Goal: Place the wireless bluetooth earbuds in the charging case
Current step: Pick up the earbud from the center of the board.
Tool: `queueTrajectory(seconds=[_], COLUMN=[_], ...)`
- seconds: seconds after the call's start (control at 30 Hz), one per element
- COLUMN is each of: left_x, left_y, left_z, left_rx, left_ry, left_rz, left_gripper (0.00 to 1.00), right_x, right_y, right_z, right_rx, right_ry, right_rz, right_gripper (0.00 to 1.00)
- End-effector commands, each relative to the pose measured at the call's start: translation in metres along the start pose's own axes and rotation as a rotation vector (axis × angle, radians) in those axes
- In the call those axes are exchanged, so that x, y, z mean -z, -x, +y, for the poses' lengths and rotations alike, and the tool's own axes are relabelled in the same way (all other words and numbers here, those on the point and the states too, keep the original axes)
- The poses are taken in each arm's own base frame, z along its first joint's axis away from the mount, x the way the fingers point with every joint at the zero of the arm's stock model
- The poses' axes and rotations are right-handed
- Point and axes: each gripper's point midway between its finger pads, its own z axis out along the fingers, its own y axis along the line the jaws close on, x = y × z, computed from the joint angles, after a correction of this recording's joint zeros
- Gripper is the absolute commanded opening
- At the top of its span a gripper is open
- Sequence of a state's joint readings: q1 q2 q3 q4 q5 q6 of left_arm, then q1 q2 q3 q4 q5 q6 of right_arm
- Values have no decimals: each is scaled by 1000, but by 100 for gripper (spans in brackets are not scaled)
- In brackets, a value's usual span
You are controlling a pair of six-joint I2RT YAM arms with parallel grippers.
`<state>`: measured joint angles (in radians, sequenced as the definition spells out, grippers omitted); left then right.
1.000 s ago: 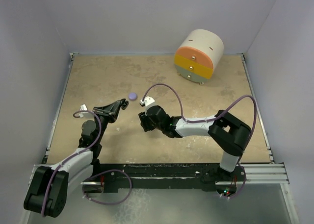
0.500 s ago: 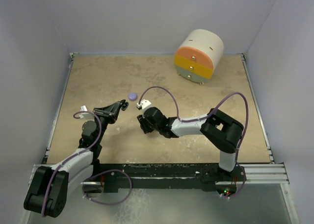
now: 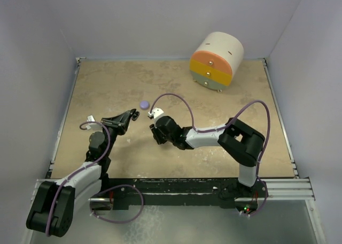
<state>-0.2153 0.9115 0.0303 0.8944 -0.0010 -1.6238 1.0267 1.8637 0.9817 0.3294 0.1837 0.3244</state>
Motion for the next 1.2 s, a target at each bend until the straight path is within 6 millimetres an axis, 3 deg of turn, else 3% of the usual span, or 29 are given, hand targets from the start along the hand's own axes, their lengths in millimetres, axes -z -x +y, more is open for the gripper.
queueTrajectory(seconds=[0.0,0.47,0.63,0.87,1.03,1.17], left_x=[2,3,3,3,2,1], left_y=[3,4,3,4,2,2], left_z=[-6,-5,-4,-5,-9,-13], left_rx=[12,14,14,39,46,84], left_ry=[-29,-27,-24,-27,-40,-49], left_rz=[-8,-11,-9,-7,3,10], left_gripper=[0,0,0,0,0,0], right_x=[-1,-4,-2,18,45,77], right_y=[10,1,8,61,106,142], right_z=[7,6,5,11,13,15], right_rx=[15,24,15,6,-12,-40], right_ry=[15,1,-14,8,20,49], right_rz=[-11,15,2,-170,-322,-477], right_gripper=[33,23,8,0,0,0])
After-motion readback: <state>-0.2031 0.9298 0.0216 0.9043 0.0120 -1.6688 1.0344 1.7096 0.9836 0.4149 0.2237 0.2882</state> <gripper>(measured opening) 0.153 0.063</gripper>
